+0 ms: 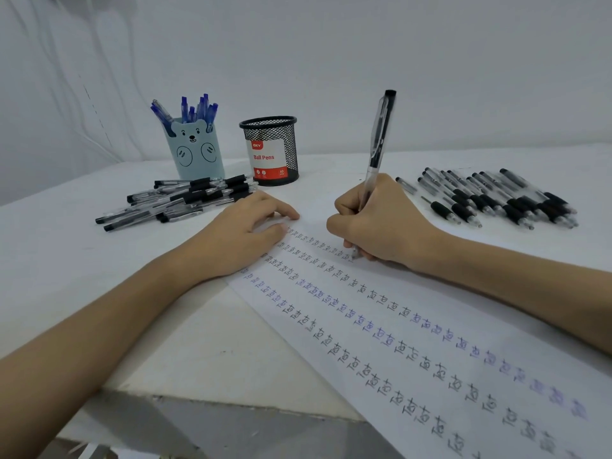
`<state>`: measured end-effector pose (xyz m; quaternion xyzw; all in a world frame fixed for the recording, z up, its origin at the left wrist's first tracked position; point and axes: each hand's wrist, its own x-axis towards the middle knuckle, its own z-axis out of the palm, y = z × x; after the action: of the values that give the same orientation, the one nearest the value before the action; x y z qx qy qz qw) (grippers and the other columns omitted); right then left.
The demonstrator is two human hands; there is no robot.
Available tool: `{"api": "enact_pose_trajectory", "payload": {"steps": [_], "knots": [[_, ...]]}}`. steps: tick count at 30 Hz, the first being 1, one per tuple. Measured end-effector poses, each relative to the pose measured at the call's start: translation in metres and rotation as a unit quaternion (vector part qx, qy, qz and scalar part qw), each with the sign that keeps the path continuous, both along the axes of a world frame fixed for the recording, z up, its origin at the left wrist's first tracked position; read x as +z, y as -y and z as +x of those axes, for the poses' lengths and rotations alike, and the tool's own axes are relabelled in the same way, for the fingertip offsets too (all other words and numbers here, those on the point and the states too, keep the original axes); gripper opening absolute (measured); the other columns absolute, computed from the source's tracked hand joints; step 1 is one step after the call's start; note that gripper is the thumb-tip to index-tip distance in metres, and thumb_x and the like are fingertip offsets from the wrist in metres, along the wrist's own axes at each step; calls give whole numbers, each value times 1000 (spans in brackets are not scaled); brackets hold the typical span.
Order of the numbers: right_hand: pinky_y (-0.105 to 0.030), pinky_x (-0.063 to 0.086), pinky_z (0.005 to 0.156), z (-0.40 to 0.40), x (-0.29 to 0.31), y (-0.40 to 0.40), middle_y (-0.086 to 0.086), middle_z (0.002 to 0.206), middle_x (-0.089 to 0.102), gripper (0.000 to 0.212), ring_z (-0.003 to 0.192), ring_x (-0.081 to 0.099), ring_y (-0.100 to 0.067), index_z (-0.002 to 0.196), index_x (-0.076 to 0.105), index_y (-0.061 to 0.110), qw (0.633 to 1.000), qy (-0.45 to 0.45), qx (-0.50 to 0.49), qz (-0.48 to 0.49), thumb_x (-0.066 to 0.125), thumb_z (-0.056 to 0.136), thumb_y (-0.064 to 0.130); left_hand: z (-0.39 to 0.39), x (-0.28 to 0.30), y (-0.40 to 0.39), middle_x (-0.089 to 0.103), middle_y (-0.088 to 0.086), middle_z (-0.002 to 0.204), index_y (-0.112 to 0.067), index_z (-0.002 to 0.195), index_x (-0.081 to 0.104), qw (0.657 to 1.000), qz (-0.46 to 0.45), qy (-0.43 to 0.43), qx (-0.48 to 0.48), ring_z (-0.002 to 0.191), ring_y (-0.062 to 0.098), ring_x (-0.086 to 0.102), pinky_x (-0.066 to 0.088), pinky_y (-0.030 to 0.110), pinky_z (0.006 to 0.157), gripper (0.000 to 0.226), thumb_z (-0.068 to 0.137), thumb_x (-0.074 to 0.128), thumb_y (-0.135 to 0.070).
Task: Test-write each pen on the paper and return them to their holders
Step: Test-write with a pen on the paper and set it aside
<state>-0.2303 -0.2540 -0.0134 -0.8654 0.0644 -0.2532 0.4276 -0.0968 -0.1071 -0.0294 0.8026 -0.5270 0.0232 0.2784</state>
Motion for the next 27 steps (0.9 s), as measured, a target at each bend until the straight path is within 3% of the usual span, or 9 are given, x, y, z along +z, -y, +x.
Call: {"api": "enact_pose_trajectory", "payload": {"steps": [7,11,16,20,22,24,27], "knots": [[-14,29,33,0,1,0,-6,46,23,49,33,49,-5,40,25,15,1000,-3,-6,3,52,74,-6,1,0,0,49,-15,112,-32,111,59,1000,0,9,-1,111,2,45,26,-1,86,19,95,50,-24],[-13,26,32,1,0,0,5,35,19,54,39,52,-14,36,23,18,1000,-1,-14,-10,52,75,-6,0,1,0,48,-20,110,-35,109,58,1000,2,4,0,109,-1,45,27,-1,86,29,85,44,-38],[-9,23,31,-2,2,0,-10,48,36,45,25,41,-5,41,27,11,1000,-8,-10,8,52,75,-7,0,1,0,49,-18,112,-36,110,58,1000,9,-1,5,111,1,45,29,3,90,33,81,42,-41],[-12,26,32,2,-1,1,4,34,22,55,39,49,-18,34,23,18,1000,1,-26,-5,52,74,-6,-2,1,0,49,-17,110,-33,110,58,1000,6,-7,6,111,3,46,28,2,88,19,94,50,-29],[-14,26,33,3,-1,2,4,33,24,55,36,47,-15,33,23,18,999,-3,-32,0,52,74,-5,-2,1,0,49,-17,110,-32,110,59,1000,5,-6,6,111,3,45,28,0,87,21,95,51,-20],[-12,26,33,3,-1,2,3,32,28,52,30,43,-12,36,25,16,999,-3,-30,11,53,74,-6,-3,2,0,49,-15,113,-31,111,59,1000,5,-4,9,112,3,45,27,0,87,21,95,51,-20],[-12,25,32,3,-2,0,7,32,19,55,42,51,-20,36,22,19,999,4,-32,6,52,74,-6,-3,3,0,49,-13,114,-31,111,59,1000,11,-3,13,112,3,45,28,1,87,21,95,51,-20]]}}
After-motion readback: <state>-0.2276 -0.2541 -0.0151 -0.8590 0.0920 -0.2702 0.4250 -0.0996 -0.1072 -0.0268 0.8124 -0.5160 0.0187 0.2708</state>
